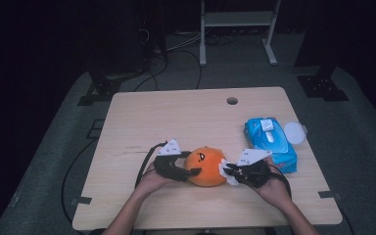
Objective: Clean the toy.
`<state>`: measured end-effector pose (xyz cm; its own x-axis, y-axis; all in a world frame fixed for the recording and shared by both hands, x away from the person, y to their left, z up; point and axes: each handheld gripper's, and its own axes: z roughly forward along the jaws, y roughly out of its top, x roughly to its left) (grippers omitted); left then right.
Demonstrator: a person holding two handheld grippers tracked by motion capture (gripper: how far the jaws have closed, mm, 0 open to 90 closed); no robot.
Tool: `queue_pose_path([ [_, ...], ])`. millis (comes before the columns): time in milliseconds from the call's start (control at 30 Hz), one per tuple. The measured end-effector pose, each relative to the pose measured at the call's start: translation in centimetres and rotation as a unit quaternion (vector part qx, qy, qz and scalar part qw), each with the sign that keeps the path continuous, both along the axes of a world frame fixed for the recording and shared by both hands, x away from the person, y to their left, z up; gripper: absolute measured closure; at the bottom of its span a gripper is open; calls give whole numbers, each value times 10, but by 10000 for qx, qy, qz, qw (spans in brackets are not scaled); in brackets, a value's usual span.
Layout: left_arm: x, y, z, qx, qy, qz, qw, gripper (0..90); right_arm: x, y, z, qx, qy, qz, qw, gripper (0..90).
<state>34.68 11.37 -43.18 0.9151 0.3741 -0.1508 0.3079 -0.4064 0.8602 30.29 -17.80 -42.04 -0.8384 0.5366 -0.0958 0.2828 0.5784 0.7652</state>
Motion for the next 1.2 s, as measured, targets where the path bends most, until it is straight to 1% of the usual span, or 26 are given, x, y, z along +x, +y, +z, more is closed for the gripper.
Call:
queue_pose_path([
  [67,0,2,0,4,-23,-20,10000,209,-1,0,-1,-43,-2,-9,10000,803],
  [100,0,2,-1,31,-56,-13,10000,244,-1,0,-1,-12,-2,2,10000,803],
  [133,-1,1,-1,76,-131,13,9999,281,-2,1,0,7,-9,19,10000,803],
  [167,-2,-1,-1,112,-221,34,9997,310,-3,4,2,31,-33,35,10000,803],
  [200,-4,-4,0,119,-303,4,9995,329,-5,8,4,54,-69,75,9999,803],
  [233,-6,-7,1,140,-422,-54,9990,343,-8,13,6,115,-93,176,9997,803],
  [267,-9,-10,2,212,-559,-103,9982,351,-10,19,8,196,-79,268,9994,803],
  [300,-11,-13,3,354,-694,-152,9968,357,-12,24,10,173,-131,352,9991,803],
  [333,-12,-14,4,434,-749,-150,9961,358,-13,29,11,112,-200,399,9989,803],
  [367,-12,-13,4,410,-721,-110,9965,357,-13,30,12,87,-231,417,9988,803],
  [500,-9,-8,-1,237,-597,-114,9979,360,-7,22,11,313,-51,332,9989,803],
  [567,-8,-8,-1,244,-592,-118,9979,358,-6,18,9,307,-66,285,9991,803],
  [600,-8,-8,-1,250,-587,-110,9979,349,-6,17,9,324,-25,285,9991,803],
  [633,-8,-9,-1,257,-543,-86,9982,334,-5,17,8,334,-22,286,9990,803],
  [700,-6,-10,1,136,-280,-35,9995,232,-6,19,7,317,-20,271,9991,803],
  [733,-6,-12,1,119,-229,19,9997,203,-6,20,7,336,-35,286,9990,804],
  [767,-6,-13,0,207,-325,26,9993,210,-7,23,7,333,-27,297,9990,803],
  [833,-7,-14,0,353,-530,15,9980,287,-10,27,7,263,-87,344,9990,804],
  [867,-8,-14,0,346,-548,31,9979,314,-10,28,7,226,-123,347,9991,804],
  [933,-8,-13,0,348,-596,35,9976,347,-8,24,8,270,-75,342,9990,805],
  [967,-8,-12,0,362,-598,35,9975,354,-6,21,9,297,-43,316,9991,805],
  [1067,-7,-10,-1,342,-556,35,9979,354,-3,12,8,219,-86,170,9996,805],
  [1100,-8,-11,-1,302,-558,25,9980,351,-3,9,7,189,-85,114,9997,805],
  [1167,-11,-15,1,335,-698,-26,9970,347,-5,8,7,215,-80,94,9997,806],
  [1200,-14,-18,2,373,-818,-98,9959,347,-6,10,8,212,-98,107,9997,806],
])
